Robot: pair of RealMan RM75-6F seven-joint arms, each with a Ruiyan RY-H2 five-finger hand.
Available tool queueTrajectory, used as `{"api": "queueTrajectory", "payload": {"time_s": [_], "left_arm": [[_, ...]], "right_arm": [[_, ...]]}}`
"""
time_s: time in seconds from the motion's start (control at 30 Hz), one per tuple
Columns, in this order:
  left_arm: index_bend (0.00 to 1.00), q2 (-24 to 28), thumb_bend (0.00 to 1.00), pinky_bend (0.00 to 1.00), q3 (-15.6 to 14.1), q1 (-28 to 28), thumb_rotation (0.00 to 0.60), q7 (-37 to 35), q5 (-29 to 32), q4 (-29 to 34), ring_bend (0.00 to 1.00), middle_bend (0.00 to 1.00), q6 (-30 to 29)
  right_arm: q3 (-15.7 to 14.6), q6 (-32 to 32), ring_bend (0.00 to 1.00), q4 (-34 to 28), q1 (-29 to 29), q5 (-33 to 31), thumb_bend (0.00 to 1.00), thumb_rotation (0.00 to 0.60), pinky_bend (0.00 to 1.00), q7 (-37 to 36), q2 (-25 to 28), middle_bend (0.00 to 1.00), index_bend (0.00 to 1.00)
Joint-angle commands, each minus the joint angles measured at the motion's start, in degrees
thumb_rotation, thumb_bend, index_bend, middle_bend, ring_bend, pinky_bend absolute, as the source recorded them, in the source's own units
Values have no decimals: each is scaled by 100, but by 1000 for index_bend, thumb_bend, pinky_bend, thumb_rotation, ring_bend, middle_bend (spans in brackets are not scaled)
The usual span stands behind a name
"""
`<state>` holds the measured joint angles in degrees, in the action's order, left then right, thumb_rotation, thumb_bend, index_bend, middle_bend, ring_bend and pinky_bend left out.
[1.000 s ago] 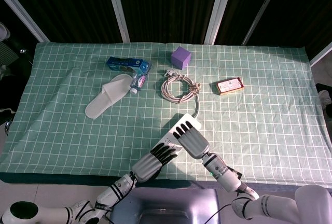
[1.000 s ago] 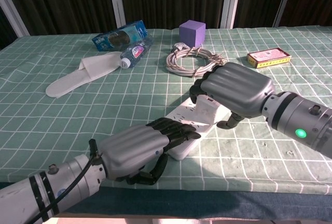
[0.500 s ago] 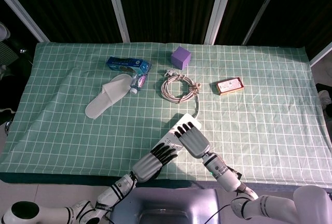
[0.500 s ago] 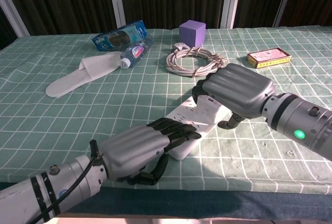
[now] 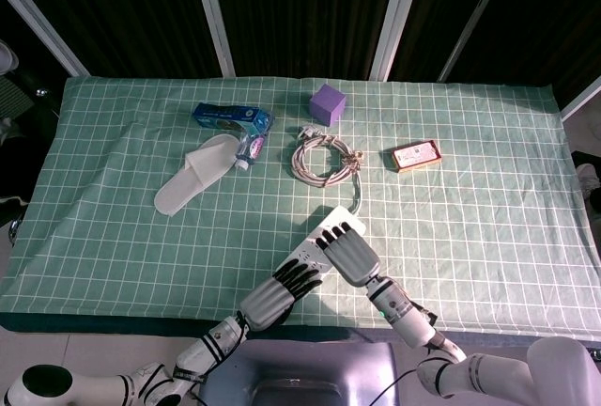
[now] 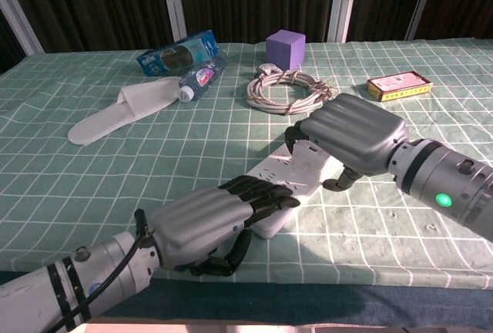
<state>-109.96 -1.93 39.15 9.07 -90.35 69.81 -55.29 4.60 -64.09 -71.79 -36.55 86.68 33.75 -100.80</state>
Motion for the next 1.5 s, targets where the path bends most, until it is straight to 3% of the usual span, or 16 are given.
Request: {"api": "queueTrajectory", "payload": {"time_s": [0.03,0.33,0.77,0.93,1.07,1.3,1.5], "left_arm": [[0,5,859,70,-10,-2,600,3,-7,7,8,45,-6],[0,14,860,74,-52,-16,600,33,-16,9,10,45,-11],[0,-63,860,74,-83,-27,600,76,-44,-52,12,47,-24],[0,-19,861,74,-40,-22,600,14,-122,-25,14,47,-168],[0,85,860,74,-4,-21,600,-60,-181,47,15,49,-295],[0,248,859,75,20,-22,600,-100,-207,197,17,50,-377],[0,338,829,75,61,-42,600,-124,-216,273,17,50,-483]], "right_arm": [[-3,5,566,-21,10,-19,431,600,603,0,-1,577,721],[80,88,644,-338,56,-235,437,600,683,-315,93,647,813],[50,-170,670,-699,149,-74,438,600,707,-519,400,669,840],[-26,-539,671,-1060,313,180,438,600,707,-726,816,669,840],[-167,-838,671,-1503,553,342,437,600,708,-617,1479,669,840],[-561,-444,671,-1961,947,-323,438,600,706,1096,2599,670,824],[-680,-177,661,-1611,1027,-730,438,600,703,2011,2429,669,767]]}}
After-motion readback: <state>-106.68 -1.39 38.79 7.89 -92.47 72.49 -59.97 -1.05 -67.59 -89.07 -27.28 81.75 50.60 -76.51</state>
